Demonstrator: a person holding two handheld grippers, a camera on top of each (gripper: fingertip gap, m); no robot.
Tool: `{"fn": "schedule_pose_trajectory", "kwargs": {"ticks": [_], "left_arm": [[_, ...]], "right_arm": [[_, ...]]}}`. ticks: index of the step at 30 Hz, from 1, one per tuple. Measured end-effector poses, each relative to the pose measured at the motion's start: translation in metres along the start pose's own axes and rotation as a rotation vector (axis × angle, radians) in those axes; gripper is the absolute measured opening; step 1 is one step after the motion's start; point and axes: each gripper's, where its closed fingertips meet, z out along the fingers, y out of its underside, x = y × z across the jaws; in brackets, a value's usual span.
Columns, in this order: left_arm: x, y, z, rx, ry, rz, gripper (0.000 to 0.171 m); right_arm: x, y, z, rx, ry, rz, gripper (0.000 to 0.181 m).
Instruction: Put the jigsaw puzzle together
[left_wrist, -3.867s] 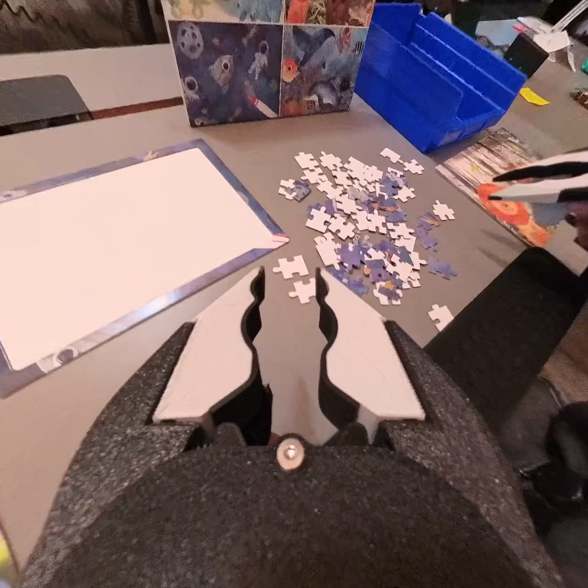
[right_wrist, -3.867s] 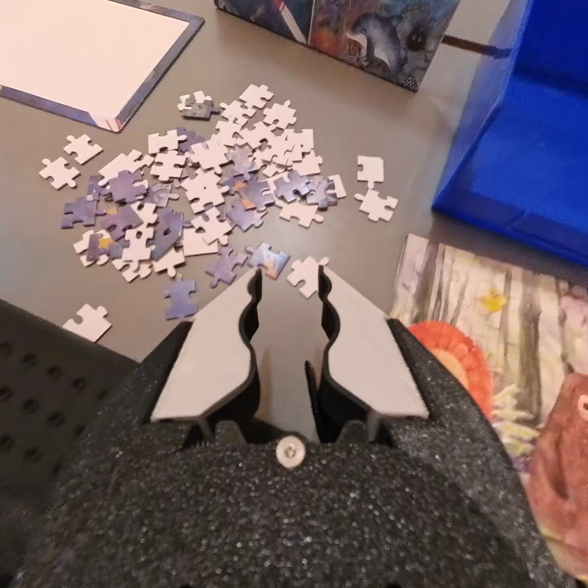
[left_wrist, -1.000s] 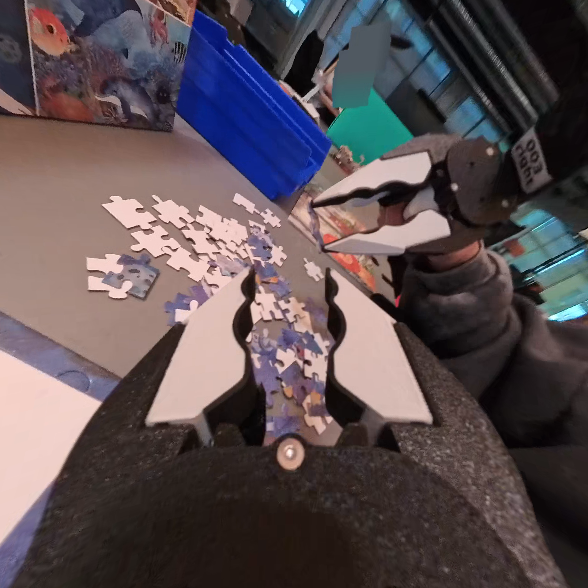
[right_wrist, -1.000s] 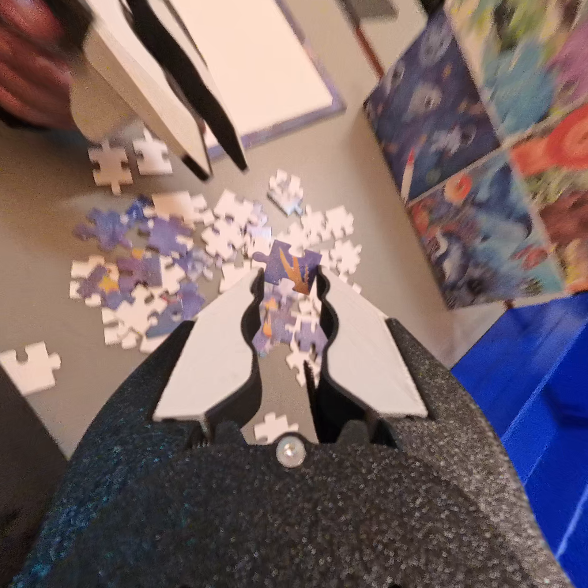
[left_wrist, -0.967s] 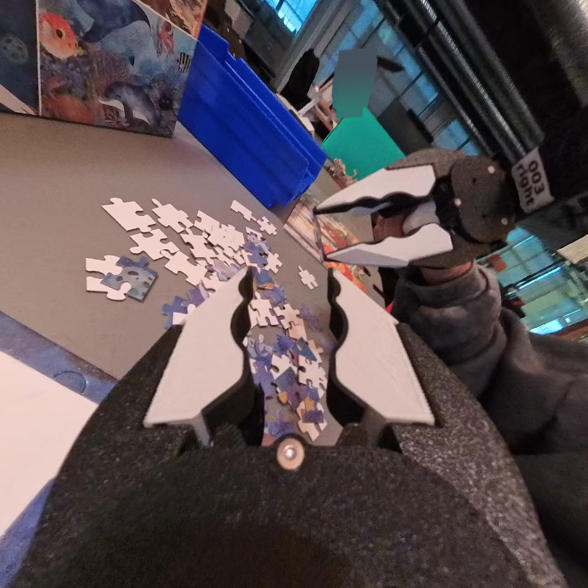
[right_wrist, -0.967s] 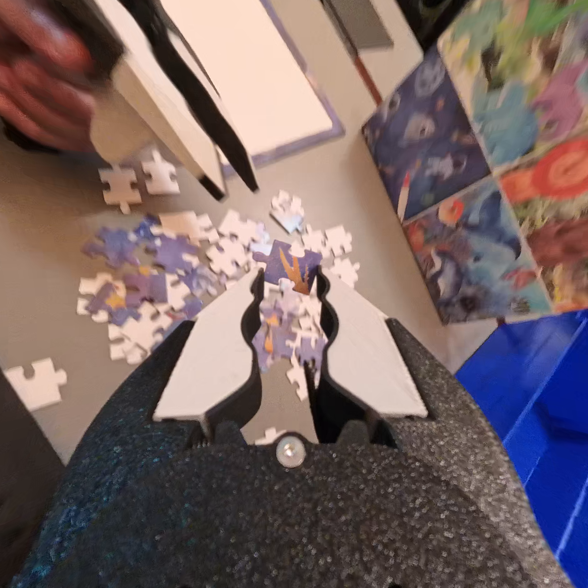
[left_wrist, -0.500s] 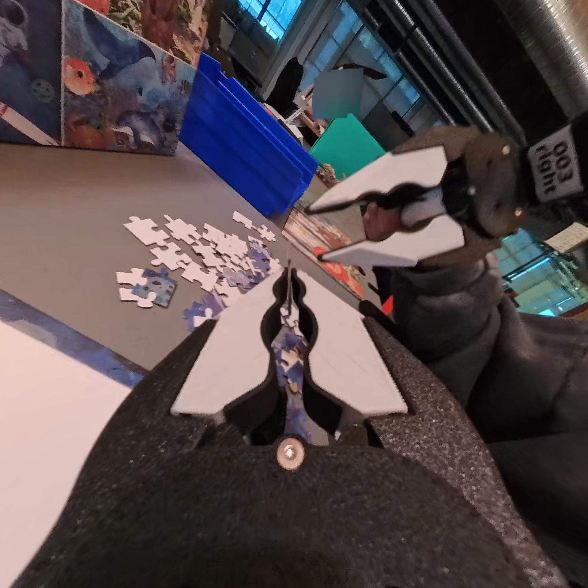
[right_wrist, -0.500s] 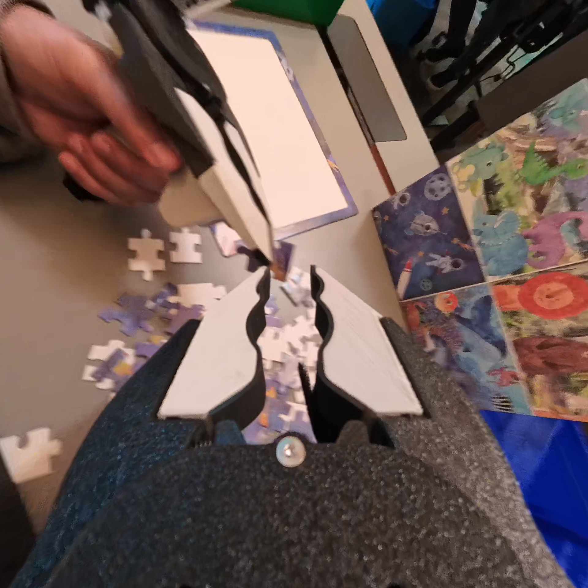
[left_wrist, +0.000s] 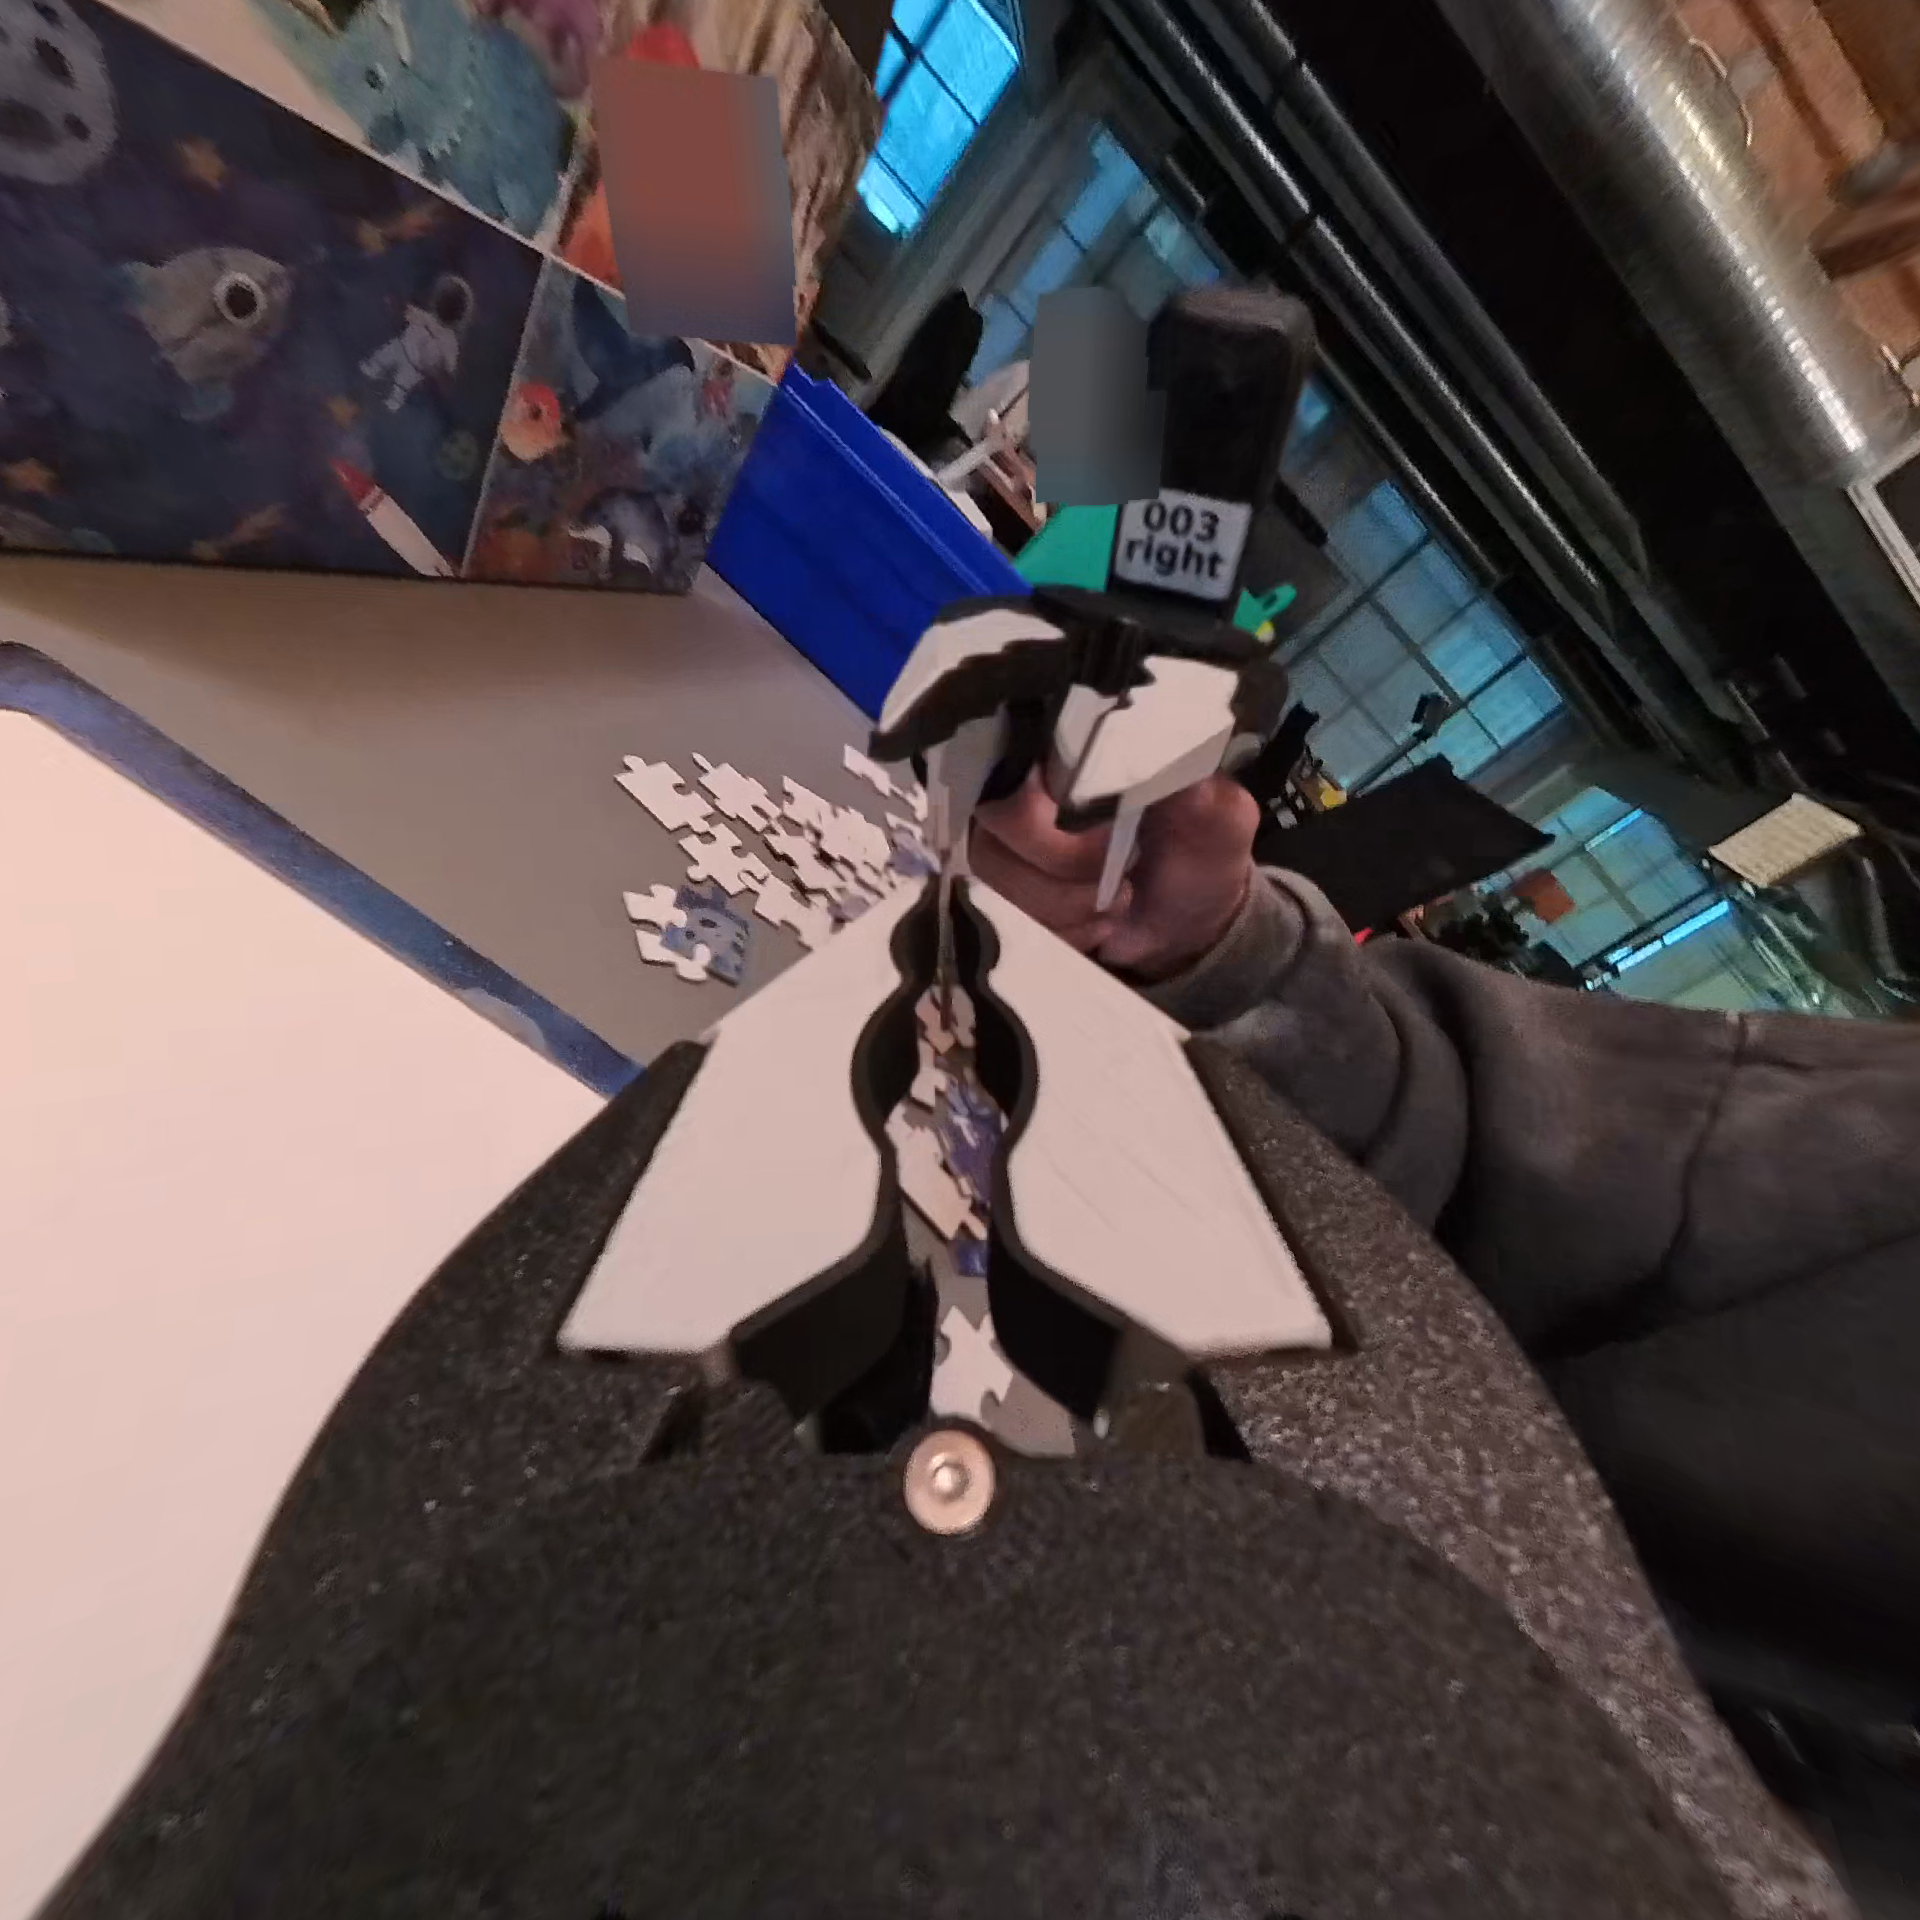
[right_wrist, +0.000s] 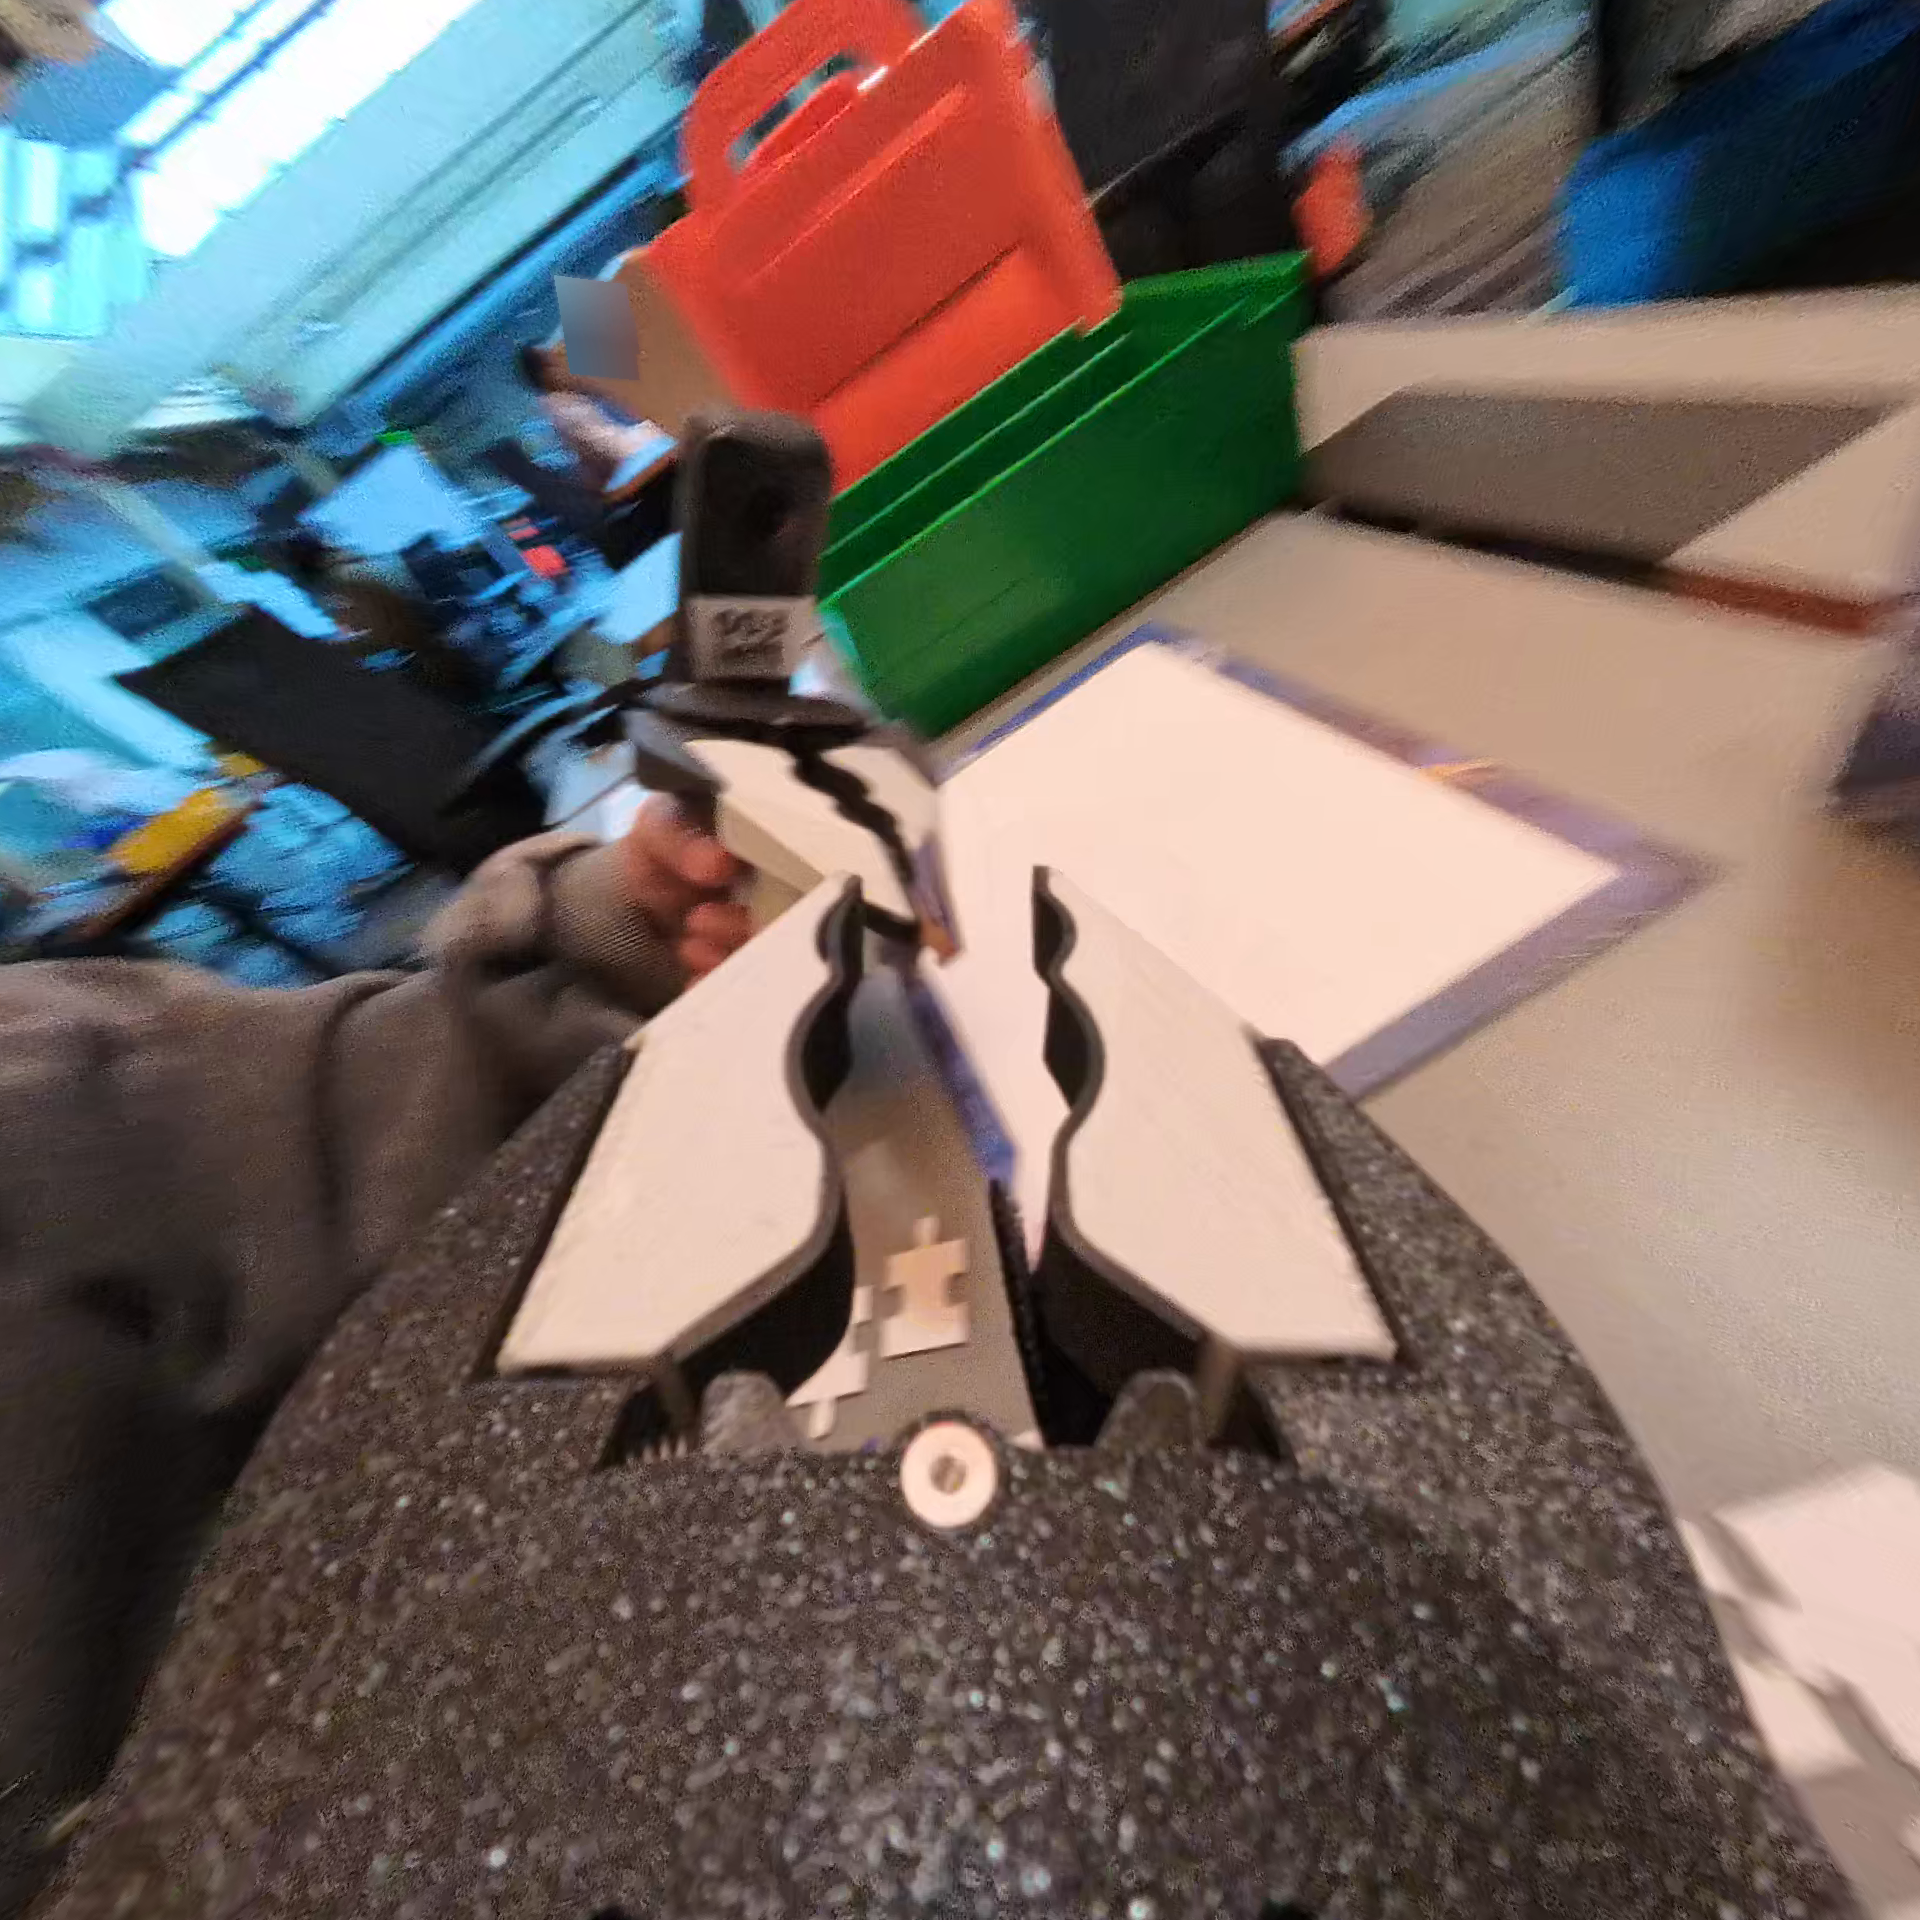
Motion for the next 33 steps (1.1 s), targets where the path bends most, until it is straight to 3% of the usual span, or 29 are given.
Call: {"fn": "schedule_pose_trajectory", "kwargs": {"ticks": [1,4,8,10,16,20,22,24,25,29,33], "left_arm": [[0.003,0.006,0.003,-0.040,0.008,0.022,0.001],[0.018,0.017,0.008,-0.084,0.072,0.072,0.001],[0.026,0.024,0.015,-0.103,0.110,0.078,0.001],[0.025,0.026,0.016,-0.112,0.109,0.081,0.001],[0.014,0.013,0.011,-0.037,0.050,0.049,0.004],[0.007,0.014,0.010,-0.045,0.006,0.062,0.001],[-0.003,0.010,0.009,-0.021,-0.046,0.047,0.001],[-0.025,-0.001,0.000,0.053,-0.141,-0.039,0.001],[-0.043,-0.007,-0.008,0.111,-0.213,-0.129,0.001],[-0.119,-0.011,-0.045,0.316,-0.478,-0.515,0.001],[-0.152,-0.015,-0.062,0.376,-0.747,-0.572,0.001]], "right_arm": [[-0.009,0.005,0.004,-0.032,-0.053,0.000,0.035],[-0.022,0.015,-0.001,-0.116,-0.113,-0.116,0.010],[-0.020,0.027,-0.015,-0.178,-0.140,-0.100,0.010],[-0.024,0.032,-0.017,-0.200,-0.188,-0.076,0.002],[-0.013,0.015,-0.017,-0.092,-0.182,0.029,0.002],[-0.003,0.019,-0.013,-0.100,-0.185,0.118,0.002],[0.006,0.018,-0.010,-0.078,-0.128,0.126,0.003],[0.024,0.011,-0.011,-0.035,-0.016,0.124,0.020],[0.035,0.009,-0.013,-0.030,0.056,0.116,0.026],[0.067,0.002,-0.030,-0.008,0.308,0.033,0.021],[0.061,-0.009,-0.032,0.035,0.312,0.025,0.019]]}}
